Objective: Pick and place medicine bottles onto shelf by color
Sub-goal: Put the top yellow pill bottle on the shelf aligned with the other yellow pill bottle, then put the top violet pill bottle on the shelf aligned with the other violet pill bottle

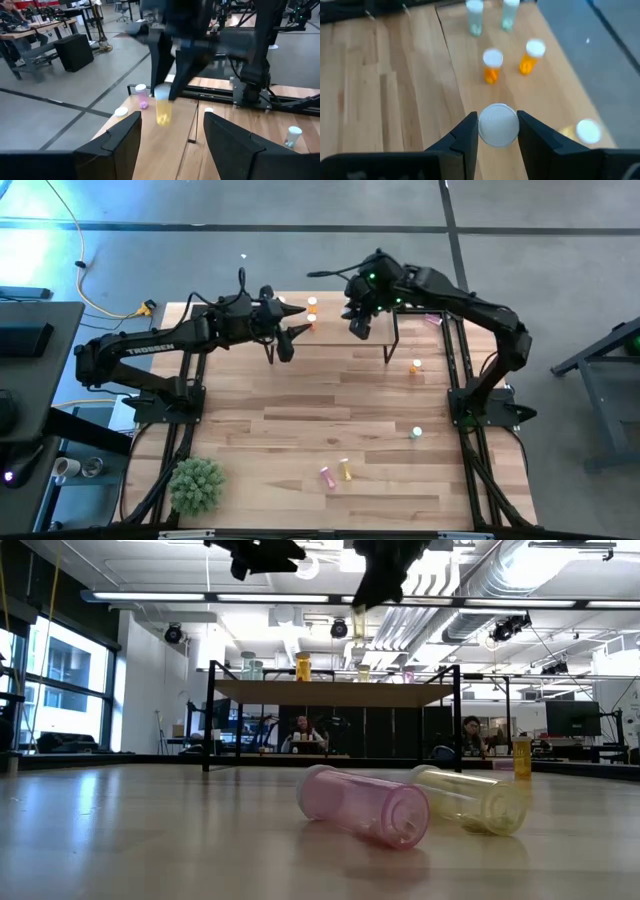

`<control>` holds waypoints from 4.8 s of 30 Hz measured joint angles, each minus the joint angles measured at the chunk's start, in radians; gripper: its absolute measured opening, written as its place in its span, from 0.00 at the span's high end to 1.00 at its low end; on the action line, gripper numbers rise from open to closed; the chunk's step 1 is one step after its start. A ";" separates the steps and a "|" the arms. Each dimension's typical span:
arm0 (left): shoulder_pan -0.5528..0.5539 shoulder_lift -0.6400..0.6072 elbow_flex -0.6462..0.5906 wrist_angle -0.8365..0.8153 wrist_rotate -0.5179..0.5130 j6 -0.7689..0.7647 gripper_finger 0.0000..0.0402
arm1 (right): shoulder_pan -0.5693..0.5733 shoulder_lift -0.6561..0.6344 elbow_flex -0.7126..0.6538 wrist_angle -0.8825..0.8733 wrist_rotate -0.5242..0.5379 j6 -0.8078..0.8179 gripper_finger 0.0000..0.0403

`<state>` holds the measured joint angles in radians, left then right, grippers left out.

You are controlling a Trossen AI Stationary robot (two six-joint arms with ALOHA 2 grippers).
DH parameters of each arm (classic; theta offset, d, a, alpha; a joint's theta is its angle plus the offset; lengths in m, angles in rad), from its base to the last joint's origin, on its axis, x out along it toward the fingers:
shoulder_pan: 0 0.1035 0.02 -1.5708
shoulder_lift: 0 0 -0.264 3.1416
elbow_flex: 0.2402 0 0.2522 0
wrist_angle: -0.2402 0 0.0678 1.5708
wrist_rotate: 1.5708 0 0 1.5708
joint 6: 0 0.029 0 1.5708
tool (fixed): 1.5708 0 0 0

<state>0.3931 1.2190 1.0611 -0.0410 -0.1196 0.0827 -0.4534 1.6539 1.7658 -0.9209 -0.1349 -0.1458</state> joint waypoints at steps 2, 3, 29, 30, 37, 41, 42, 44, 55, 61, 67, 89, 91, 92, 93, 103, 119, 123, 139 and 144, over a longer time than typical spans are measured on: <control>0.000 0.000 0.000 0.000 0.000 0.000 0.50 | -0.006 0.000 -0.048 0.034 -0.002 0.011 0.74; 0.000 0.000 0.000 -0.001 0.000 0.000 0.50 | -0.009 -0.003 -0.070 0.052 -0.002 0.012 0.74; 0.000 0.001 0.000 -0.045 -0.025 -0.001 0.50 | -0.042 -0.083 -0.371 0.313 0.086 0.086 0.74; 0.000 0.001 0.000 -0.045 -0.026 -0.001 0.50 | -0.042 -0.083 -0.371 0.316 0.086 0.086 0.74; 0.000 0.002 0.000 -0.045 -0.023 -0.001 0.50 | -0.042 -0.082 -0.371 0.313 0.086 0.094 0.74; 0.000 0.002 0.000 -0.044 -0.023 -0.001 0.50 | -0.042 -0.082 -0.374 0.318 0.086 0.103 0.74; 0.000 0.002 0.000 -0.044 -0.023 -0.001 0.50 | -0.042 -0.082 -0.374 0.318 0.086 0.104 0.74; 0.000 0.002 0.000 -0.044 -0.023 -0.001 0.50 | -0.036 -0.077 -0.374 0.319 0.084 0.105 0.74; 0.000 0.002 0.000 -0.044 -0.023 -0.001 0.50 | -0.009 -0.051 -0.374 0.322 0.143 0.121 0.74; 0.000 0.002 0.000 -0.044 -0.022 -0.001 0.50 | -0.010 -0.052 -0.374 0.313 0.145 0.122 0.74; 0.000 0.002 0.000 -0.044 -0.020 -0.001 0.50 | -0.010 -0.053 -0.373 0.306 0.145 0.134 0.74; 0.000 0.002 -0.001 -0.044 -0.021 -0.001 0.50 | -0.010 -0.055 -0.375 0.301 0.143 0.148 0.54; 0.000 0.002 -0.001 -0.044 -0.021 -0.001 0.50 | -0.010 -0.056 -0.375 0.301 0.143 0.149 0.54; 0.000 0.002 -0.001 -0.044 -0.021 -0.001 0.50 | -0.010 -0.057 -0.375 0.301 0.143 0.149 0.54; 0.000 0.002 -0.001 -0.044 -0.021 -0.001 0.50 | -0.010 -0.057 -0.375 0.301 0.143 0.149 0.54; 0.000 0.002 -0.001 -0.044 -0.023 0.000 0.50 | -0.009 -0.093 -0.374 0.271 0.143 0.210 0.54; 0.000 0.002 -0.001 -0.039 -0.074 0.113 0.50 | -0.013 -0.263 -0.374 0.282 0.300 0.305 0.54; 0.000 0.002 -0.001 -0.040 -0.075 0.130 0.50 | -0.013 -0.306 -0.373 0.282 0.434 0.307 0.54; 0.109 -0.031 -0.002 -0.060 -0.076 0.104 0.50 | -0.261 -0.367 -0.373 0.221 0.577 0.499 0.54; 0.140 -0.031 -0.002 -0.060 -0.080 0.104 0.50 | -0.405 -0.366 -0.373 0.174 0.483 0.562 0.54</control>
<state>0.5335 1.1881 1.0595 -0.1005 -0.1994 0.1871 -0.8586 1.2877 1.3933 -0.7469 0.3483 0.4160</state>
